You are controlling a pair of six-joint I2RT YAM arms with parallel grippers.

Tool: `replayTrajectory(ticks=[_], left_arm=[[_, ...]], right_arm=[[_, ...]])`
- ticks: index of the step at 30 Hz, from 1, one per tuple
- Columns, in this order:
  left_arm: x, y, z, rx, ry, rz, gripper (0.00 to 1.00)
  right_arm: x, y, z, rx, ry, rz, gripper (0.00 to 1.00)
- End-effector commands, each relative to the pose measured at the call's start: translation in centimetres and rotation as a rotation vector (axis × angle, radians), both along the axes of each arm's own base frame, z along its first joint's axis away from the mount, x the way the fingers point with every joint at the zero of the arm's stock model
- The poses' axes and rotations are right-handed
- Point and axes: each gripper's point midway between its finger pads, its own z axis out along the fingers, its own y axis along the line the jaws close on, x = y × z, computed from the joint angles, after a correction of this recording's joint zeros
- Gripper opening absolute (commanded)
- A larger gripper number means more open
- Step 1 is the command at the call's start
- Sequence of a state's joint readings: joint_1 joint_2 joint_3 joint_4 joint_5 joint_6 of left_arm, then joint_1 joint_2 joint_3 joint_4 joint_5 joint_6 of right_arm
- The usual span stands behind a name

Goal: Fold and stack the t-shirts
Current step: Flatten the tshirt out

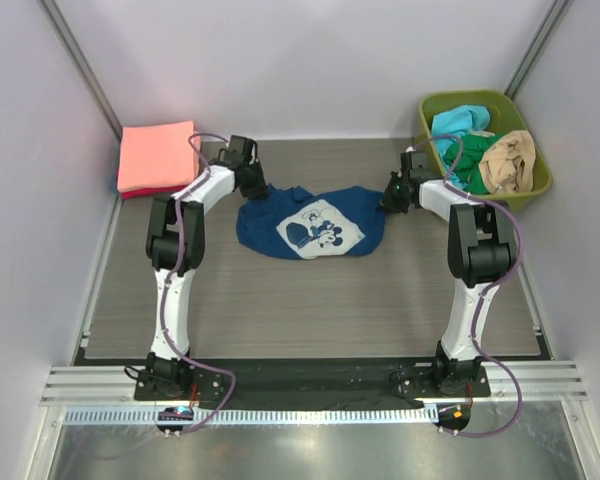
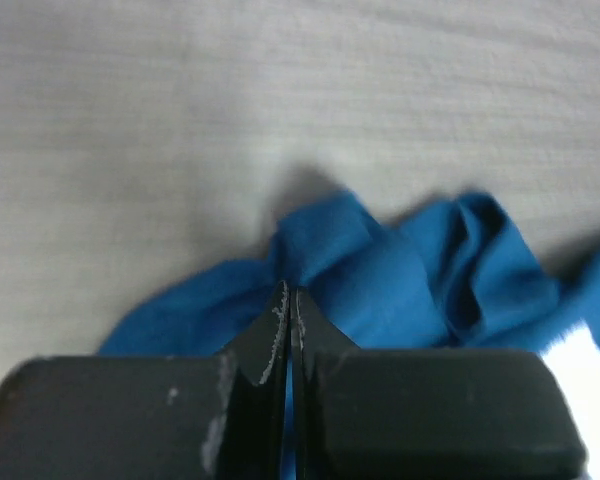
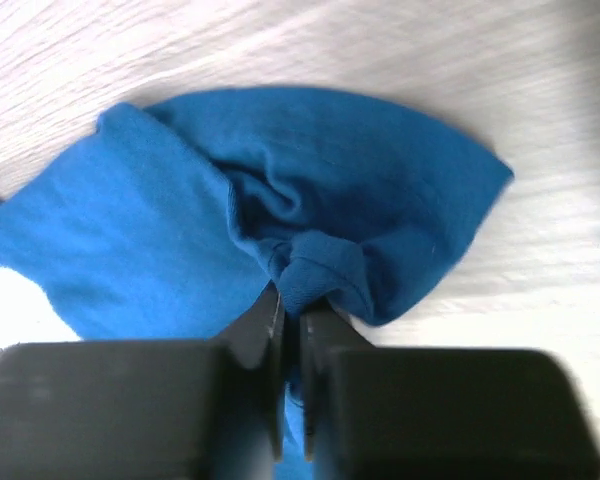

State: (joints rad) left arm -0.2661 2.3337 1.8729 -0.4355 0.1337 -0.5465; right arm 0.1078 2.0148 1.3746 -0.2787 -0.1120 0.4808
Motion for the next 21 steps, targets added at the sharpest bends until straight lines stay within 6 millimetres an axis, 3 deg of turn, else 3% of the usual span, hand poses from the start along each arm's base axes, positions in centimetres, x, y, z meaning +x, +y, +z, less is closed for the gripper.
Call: replayTrajectory(ticks=[1, 3, 4, 6, 7, 8, 9, 10, 11, 12, 13, 14, 15, 16, 17, 18, 19, 20, 21], left_arm=[[-0.2, 0.8, 11.7, -0.075, -0.166, 0.015, 0.00], [-0.8, 2.3, 15.7, -0.089, -0.212, 0.041, 0.00], [-1.6, 2.9, 19.8, -0.106, -0.277, 0.045, 0.00], [-2.6, 4.5, 23.6, -0.114, -0.325, 0.069, 0.00], [-3.3, 5.2, 25.8, -0.117, -0.361, 0.076, 0.00], [-4.7, 6.3, 29.2, -0.123, -0.422, 0.090, 0.00], [-5.9, 7.1, 30.6, -0.113, -0.438, 0.098, 0.00], [-6.9, 7.7, 31.9, -0.112, -0.461, 0.105, 0.00], [-9.1, 8.8, 34.0, -0.110, -0.504, 0.117, 0.00], [-10.4, 9.4, 34.2, -0.096, -0.506, 0.122, 0.00], [-11.5, 10.0, 34.3, -0.077, -0.512, 0.140, 0.00], [-12.9, 10.5, 32.3, -0.060, -0.467, 0.149, 0.00], [-15.4, 11.1, 33.3, -0.058, -0.500, 0.160, 0.00], [-16.9, 11.7, 32.7, -0.053, -0.493, 0.190, 0.00], [-18.4, 11.9, 28.5, -0.041, -0.406, 0.204, 0.00], [-21.0, 12.2, 29.0, -0.060, -0.437, 0.219, 0.01], [-22.3, 12.3, 27.5, -0.070, -0.408, 0.228, 0.03], [-24.0, 12.2, 23.2, -0.079, -0.310, 0.247, 0.05], [-26.2, 12.3, 23.2, -0.100, -0.332, 0.250, 0.09]], right_arm=[[3.1, 1.9, 5.9, 0.081, -0.148, 0.052, 0.03], [3.8, 2.4, 9.8, 0.090, -0.211, 0.069, 0.01], [3.8, 2.5, 13.2, 0.095, -0.272, 0.081, 0.01], [3.7, 2.4, 18.3, 0.098, -0.356, 0.088, 0.01], [2.9, 2.2, 22.2, 0.098, -0.430, 0.086, 0.01], [2.0, 2.2, 24.3, 0.101, -0.472, 0.090, 0.01], [1.2, 1.9, 25.8, 0.100, -0.501, 0.086, 0.01], [-0.6, 1.4, 29.2, 0.094, -0.576, 0.072, 0.01], [-1.5, 1.1, 30.1, 0.085, -0.597, 0.059, 0.01], [-2.6, 0.5, 28.5, 0.061, -0.571, 0.046, 0.01], [-3.5, -0.1, 28.3, 0.041, -0.574, 0.028, 0.01], [-4.6, -1.4, 28.5, -0.001, -0.595, -0.028, 0.01], [-5.6, -2.4, 24.5, -0.028, -0.517, -0.062, 0.01], [-6.3, -3.5, 22.6, -0.060, -0.482, -0.108, 0.01], [-8.0, -4.2, 18.5, -0.082, -0.394, -0.129, 0.10], [-8.9, -4.5, 16.5, -0.080, -0.347, -0.141, 0.19], [-9.9, -4.5, 14.5, -0.080, -0.297, -0.148, 0.32], [-10.9, -4.6, 12.8, -0.075, -0.253, -0.158, 0.58], [-12.8, -4.7, 10.1, -0.076, -0.190, -0.161, 0.72]])
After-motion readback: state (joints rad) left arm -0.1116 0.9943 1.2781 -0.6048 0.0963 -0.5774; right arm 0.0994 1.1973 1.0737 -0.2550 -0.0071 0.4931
